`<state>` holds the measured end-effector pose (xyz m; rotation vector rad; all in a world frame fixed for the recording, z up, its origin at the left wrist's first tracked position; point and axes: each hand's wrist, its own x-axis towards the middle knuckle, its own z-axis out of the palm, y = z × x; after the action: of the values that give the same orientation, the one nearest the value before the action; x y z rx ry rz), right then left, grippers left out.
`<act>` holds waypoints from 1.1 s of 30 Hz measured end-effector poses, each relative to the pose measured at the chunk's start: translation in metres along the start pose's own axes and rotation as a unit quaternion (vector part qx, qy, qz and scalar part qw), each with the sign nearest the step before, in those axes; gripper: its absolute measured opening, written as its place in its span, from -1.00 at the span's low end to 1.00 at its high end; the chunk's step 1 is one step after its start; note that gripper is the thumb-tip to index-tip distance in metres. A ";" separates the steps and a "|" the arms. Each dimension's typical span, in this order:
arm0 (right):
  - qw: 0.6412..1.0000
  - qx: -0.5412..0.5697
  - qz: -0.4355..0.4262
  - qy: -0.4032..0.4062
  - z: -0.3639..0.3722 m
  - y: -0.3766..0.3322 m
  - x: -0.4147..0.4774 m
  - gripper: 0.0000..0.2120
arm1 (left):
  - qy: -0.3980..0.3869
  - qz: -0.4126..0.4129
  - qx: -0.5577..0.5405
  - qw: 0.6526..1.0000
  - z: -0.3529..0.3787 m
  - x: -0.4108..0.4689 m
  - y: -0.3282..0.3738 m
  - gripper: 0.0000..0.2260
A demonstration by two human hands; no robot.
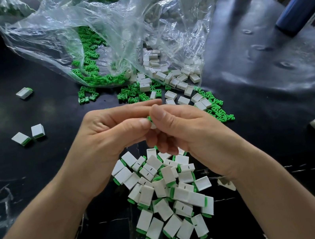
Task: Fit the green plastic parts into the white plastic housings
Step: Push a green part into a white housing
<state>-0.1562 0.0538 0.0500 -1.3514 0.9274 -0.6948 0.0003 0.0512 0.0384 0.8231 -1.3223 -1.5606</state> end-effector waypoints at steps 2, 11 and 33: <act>1.000 -0.029 0.005 -0.006 -0.001 -0.001 -0.002 -0.45 | -0.022 0.006 -0.005 1.000 0.002 0.000 0.001 -0.74; 1.000 -0.011 0.022 0.006 -0.003 0.002 0.000 -0.67 | -0.011 0.000 -0.025 1.000 0.002 0.001 -0.004 -0.78; 0.995 -0.092 0.022 0.039 0.002 0.004 0.002 -0.77 | 0.056 -0.021 -0.034 0.998 0.009 0.001 0.001 -0.83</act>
<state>-0.1539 0.0536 0.0461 -1.4692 1.1013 -0.6438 -0.0079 0.0533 0.0416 0.8868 -1.1727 -1.5608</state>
